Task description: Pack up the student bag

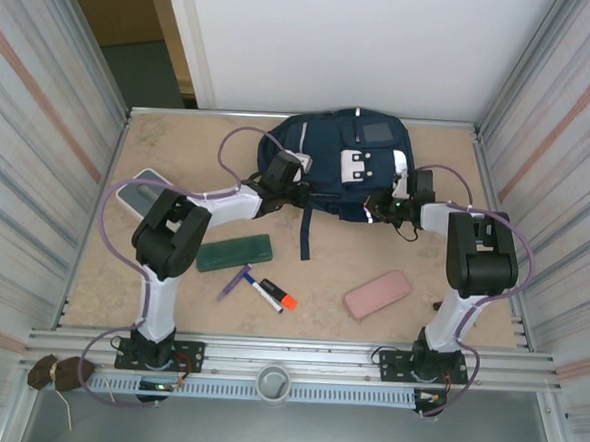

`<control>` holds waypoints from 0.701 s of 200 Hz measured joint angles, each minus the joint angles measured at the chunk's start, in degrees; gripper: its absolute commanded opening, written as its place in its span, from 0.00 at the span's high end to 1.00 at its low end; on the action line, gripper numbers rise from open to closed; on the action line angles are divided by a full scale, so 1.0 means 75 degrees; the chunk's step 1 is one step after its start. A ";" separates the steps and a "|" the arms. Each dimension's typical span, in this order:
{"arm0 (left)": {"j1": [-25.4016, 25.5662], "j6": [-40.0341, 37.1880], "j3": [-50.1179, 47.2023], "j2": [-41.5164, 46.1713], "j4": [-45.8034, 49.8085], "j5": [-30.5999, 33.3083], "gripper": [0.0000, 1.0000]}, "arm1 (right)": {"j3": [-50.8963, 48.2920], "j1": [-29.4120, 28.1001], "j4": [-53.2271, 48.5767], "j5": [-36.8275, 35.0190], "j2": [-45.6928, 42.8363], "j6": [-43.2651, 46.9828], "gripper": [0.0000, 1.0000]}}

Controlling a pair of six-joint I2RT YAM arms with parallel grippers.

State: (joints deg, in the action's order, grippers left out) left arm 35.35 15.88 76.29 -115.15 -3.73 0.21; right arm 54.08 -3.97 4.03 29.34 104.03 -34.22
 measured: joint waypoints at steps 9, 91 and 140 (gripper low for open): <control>0.0035 0.0006 -0.0029 0.0050 0.0000 0.0006 1.00 | -0.0020 0.0000 -0.0064 0.0061 -0.0152 -0.0009 0.74; 0.0548 0.0125 -0.0146 0.0431 0.0020 -0.0032 1.00 | -0.0405 -0.0731 0.0055 0.0096 -0.1279 -0.1346 0.45; 0.0860 0.0128 -0.0143 0.0431 0.0058 -0.0087 1.00 | -0.0411 -0.0979 0.0233 -0.0702 -0.0953 -0.2122 0.43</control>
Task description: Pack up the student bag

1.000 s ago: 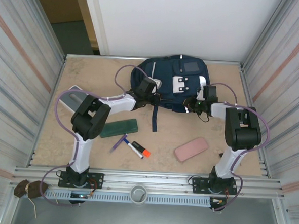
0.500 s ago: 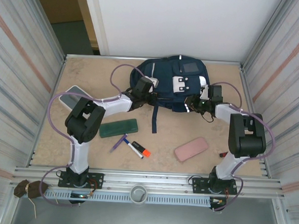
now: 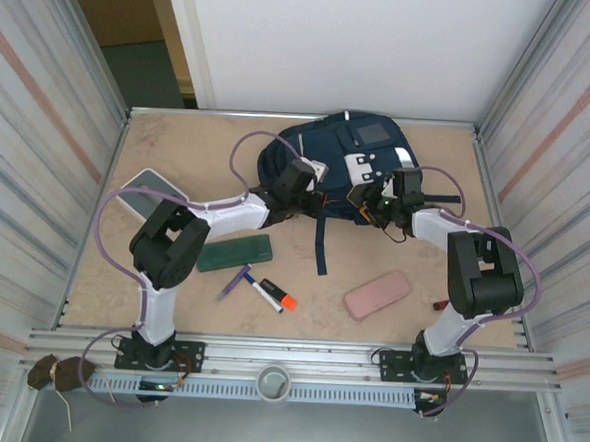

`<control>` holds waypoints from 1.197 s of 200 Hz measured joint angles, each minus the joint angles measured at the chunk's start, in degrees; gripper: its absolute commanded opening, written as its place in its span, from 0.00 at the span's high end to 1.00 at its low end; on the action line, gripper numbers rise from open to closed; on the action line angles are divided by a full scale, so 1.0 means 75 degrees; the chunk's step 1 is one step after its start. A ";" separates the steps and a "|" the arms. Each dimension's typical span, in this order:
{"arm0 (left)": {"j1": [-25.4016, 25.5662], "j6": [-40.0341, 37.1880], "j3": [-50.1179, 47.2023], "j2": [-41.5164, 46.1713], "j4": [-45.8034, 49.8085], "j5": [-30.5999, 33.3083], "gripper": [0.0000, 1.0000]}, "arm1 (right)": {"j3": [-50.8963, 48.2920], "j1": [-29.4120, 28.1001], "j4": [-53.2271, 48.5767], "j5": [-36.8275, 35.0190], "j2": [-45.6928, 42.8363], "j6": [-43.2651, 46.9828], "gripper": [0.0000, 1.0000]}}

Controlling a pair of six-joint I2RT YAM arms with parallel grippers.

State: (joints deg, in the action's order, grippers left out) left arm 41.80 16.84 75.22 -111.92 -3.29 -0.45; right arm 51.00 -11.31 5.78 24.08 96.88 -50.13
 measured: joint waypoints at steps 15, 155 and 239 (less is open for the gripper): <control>0.0058 -0.0003 -0.0003 0.0000 0.0000 -0.0023 1.00 | 0.0006 0.0003 0.0015 -0.0306 0.0140 -0.0093 0.55; -0.0901 -0.0443 -0.0548 0.0784 -0.0073 0.0166 0.98 | 0.0271 0.0772 -0.0481 -0.0571 0.0192 0.1314 1.00; -0.0058 -0.0874 0.0289 0.0289 0.1064 -0.0201 0.67 | 0.0254 0.0452 -0.0361 -0.0309 0.0119 0.1195 0.97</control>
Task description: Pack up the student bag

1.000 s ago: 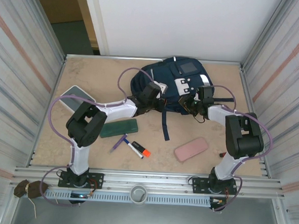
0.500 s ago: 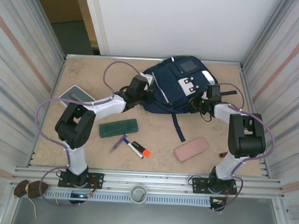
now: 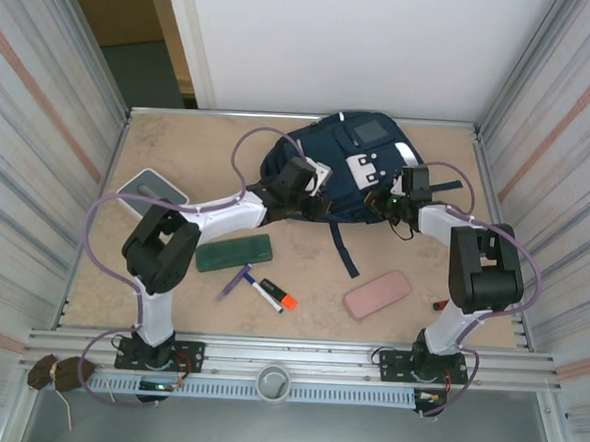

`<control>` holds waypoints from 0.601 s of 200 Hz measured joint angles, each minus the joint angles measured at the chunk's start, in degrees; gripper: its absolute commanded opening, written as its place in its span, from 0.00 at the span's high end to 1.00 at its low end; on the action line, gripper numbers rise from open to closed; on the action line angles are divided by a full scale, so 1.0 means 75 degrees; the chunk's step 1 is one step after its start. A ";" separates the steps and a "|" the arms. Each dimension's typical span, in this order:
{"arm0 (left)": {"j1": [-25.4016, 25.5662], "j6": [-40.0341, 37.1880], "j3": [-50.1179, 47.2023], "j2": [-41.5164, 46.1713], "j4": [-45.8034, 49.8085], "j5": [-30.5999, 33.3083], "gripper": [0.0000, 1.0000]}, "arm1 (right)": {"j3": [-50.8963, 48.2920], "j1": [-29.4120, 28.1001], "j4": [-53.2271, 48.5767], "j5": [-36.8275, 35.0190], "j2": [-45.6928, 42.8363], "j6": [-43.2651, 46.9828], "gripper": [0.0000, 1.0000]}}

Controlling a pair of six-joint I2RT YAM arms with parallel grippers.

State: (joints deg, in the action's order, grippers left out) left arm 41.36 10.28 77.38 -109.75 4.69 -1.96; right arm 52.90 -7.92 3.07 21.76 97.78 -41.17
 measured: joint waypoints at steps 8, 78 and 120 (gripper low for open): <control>-0.0096 0.0003 0.0134 -0.0108 0.0192 0.0000 0.68 | -0.0009 0.0000 -0.0023 -0.0038 -0.0020 0.0035 0.96; -0.0673 0.0265 -0.1160 -0.0079 -0.0035 -0.0609 0.67 | -0.0064 -0.0160 -0.0315 -0.0149 -0.0166 0.0411 0.96; -0.0673 0.0262 -0.1530 -0.0009 -0.0504 -0.0676 0.67 | -0.0128 -0.0166 -0.0428 -0.0152 -0.0207 0.0650 0.88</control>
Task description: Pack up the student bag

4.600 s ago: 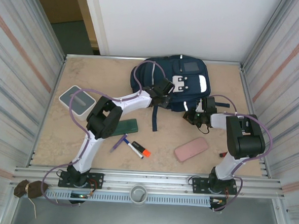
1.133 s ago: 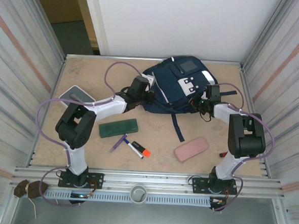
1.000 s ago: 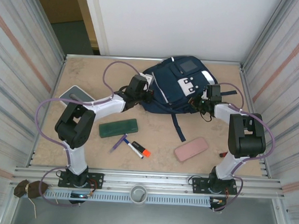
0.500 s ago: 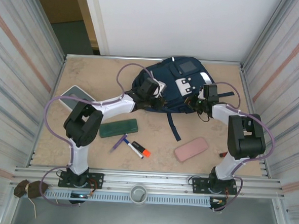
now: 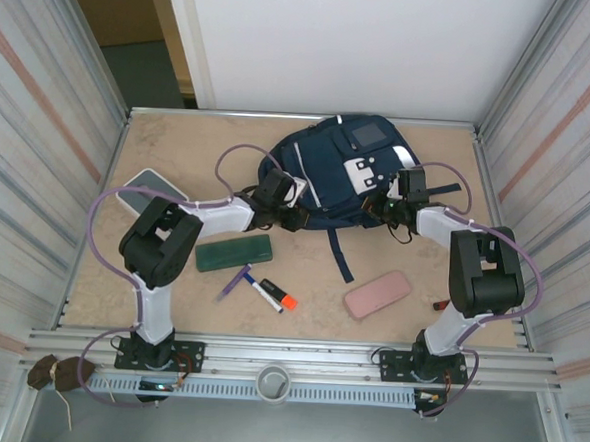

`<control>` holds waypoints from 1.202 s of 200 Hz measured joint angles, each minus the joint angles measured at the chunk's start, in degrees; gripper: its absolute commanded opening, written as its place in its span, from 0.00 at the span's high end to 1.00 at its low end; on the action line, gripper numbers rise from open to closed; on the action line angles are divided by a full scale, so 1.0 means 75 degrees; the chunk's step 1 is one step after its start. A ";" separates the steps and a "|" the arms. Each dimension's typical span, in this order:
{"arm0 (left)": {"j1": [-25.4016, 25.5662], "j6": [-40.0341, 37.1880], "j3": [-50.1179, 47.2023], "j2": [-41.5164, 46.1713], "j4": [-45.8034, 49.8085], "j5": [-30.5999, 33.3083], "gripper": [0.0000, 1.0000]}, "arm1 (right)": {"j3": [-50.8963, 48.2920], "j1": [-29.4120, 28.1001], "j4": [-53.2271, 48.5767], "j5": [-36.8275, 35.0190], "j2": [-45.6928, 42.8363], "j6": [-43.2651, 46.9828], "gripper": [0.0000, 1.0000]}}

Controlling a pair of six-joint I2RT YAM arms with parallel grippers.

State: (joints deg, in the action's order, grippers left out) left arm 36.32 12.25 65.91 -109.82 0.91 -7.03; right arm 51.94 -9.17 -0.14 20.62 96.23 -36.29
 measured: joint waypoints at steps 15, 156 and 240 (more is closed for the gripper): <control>0.0000 -0.0012 -0.0105 0.0035 -0.0111 -0.0003 0.67 | 0.0000 -0.0055 -0.0166 -0.0009 -0.0131 0.0262 0.81; 0.0000 -0.0055 -0.0761 0.0248 -0.0918 -0.0067 0.67 | 0.2008 -0.1288 -0.1699 -0.1198 0.0667 0.1172 0.42; 0.0000 -0.0052 -0.1023 0.0440 -0.1125 -0.0125 0.64 | 0.2060 -0.1008 -0.0979 -0.0393 0.1282 -0.0533 1.00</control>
State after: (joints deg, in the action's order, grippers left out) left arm 36.32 11.86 58.24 -106.52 -7.53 -7.97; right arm 67.40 -16.73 -7.49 17.67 105.84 -40.29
